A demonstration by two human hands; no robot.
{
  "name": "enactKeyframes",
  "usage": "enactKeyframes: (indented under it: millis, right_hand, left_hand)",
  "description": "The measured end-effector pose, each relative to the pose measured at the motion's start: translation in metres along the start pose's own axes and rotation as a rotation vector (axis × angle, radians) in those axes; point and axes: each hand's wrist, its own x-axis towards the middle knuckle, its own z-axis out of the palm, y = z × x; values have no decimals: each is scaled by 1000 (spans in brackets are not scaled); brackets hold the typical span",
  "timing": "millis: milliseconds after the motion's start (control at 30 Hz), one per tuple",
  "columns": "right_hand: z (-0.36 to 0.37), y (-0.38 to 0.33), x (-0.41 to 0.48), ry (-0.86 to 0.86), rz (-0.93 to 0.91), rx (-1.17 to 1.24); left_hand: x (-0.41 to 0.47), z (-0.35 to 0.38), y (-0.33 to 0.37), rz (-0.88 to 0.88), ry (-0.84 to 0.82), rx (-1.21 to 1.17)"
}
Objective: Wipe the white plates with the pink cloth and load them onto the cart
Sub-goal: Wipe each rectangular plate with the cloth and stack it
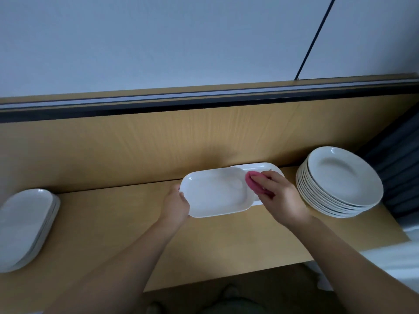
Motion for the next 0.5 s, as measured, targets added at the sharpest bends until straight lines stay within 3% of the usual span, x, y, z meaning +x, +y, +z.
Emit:
enactKeyframes:
  millis: [500]
  right_hand:
    - [89, -75, -13, -86, 45, -1]
  left_hand:
    - [-17, -71, -112, -131, 16, 104]
